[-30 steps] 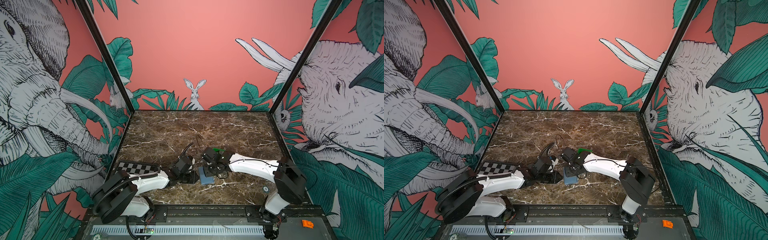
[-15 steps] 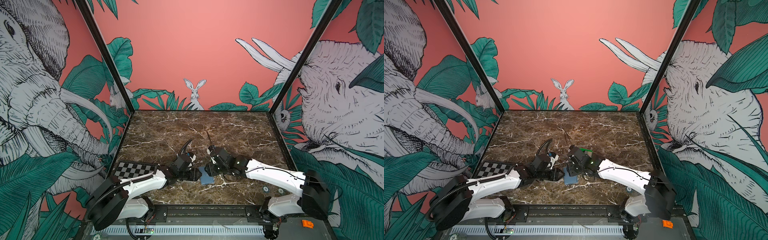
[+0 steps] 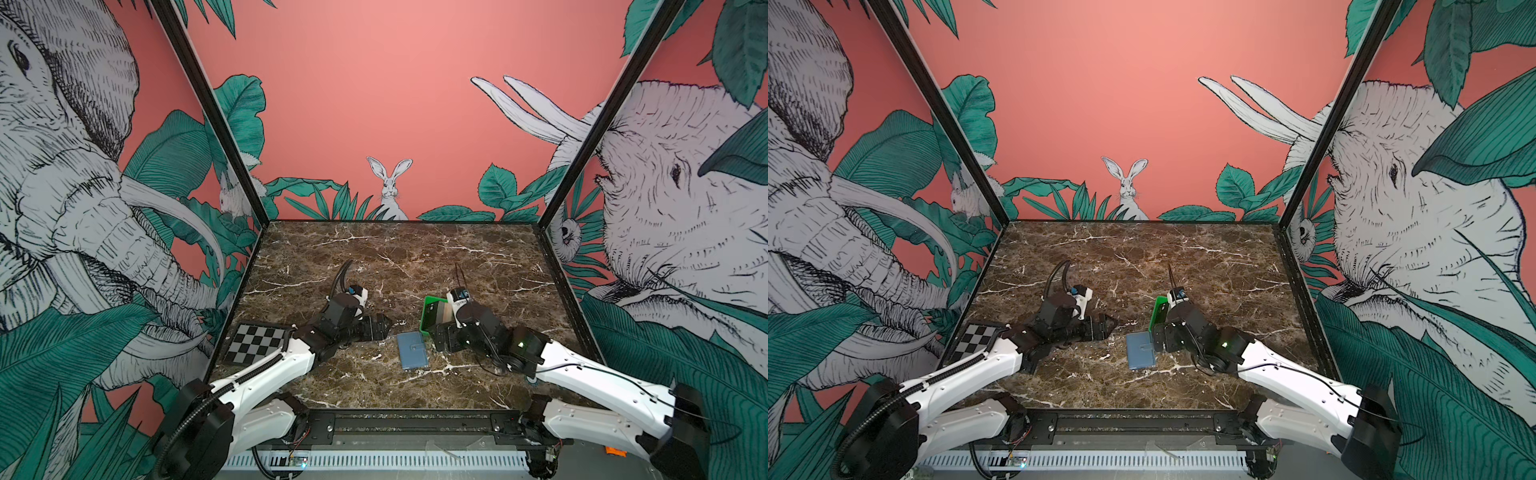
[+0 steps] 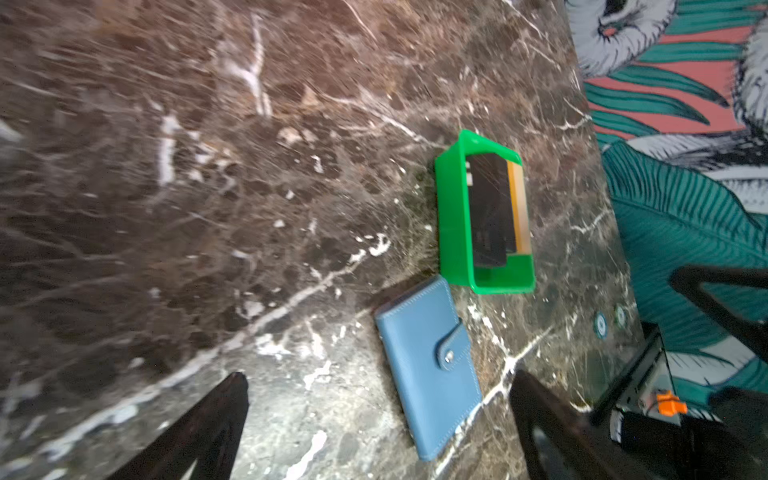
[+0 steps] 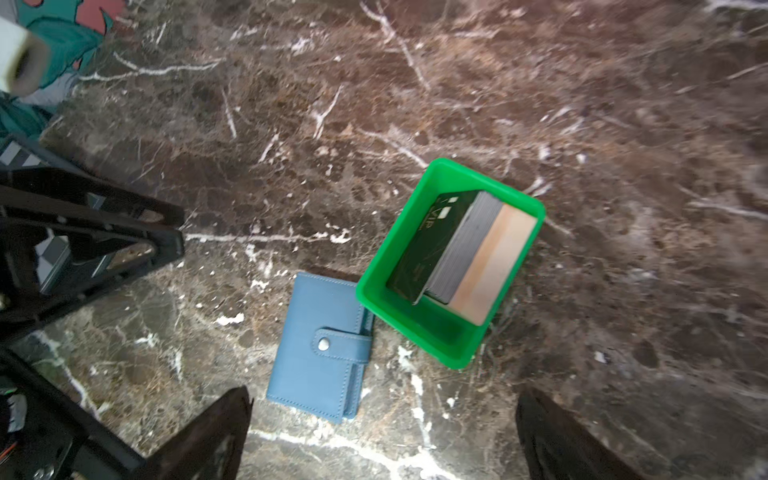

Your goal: Put the credit cards into the card holder

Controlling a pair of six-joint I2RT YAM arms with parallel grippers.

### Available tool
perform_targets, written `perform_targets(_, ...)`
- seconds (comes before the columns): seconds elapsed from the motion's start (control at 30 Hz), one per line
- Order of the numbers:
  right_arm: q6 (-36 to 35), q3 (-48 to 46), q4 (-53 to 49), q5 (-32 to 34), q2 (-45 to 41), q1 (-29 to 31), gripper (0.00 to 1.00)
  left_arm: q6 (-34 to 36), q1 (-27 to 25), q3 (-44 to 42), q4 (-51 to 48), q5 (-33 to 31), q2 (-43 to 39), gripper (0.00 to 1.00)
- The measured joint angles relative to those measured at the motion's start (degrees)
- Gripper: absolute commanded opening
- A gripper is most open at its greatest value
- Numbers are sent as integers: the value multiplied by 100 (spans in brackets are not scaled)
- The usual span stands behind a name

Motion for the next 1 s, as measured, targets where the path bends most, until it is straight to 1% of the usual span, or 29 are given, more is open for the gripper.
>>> perform_targets(0.13, -33, -131, -144, 481, -745, -223, 98, 232, 632, 4, -188, -26, -63, 99)
perform_targets(0.23, -160, -157, -223, 708, -1207, -431, 98, 398, 1117, 4, -205, -11, -66, 99)
perform_targets(0.33, -339, -173, -332, 837, -1458, -664, 98, 560, 1545, 4, -173, -31, -79, 99)
perform_targets(0.4, -468, -173, -393, 874, -1502, -861, 98, 680, 1718, 4, -146, -170, -138, 99)
perform_targets(0.6, -765, -310, -350, 883, -1381, -1545, 98, 1231, 1777, 2, 70, -780, -452, 99)
perform_targets(0.8, -1047, -544, -122, 354, -999, -2483, 98, 2118, 1779, -15, 208, -1458, -647, 99)
perform_targets(1.0, -1484, -1032, 560, -151, -1156, -3324, 98, 3025, 1790, -409, 887, -1840, -872, 99)
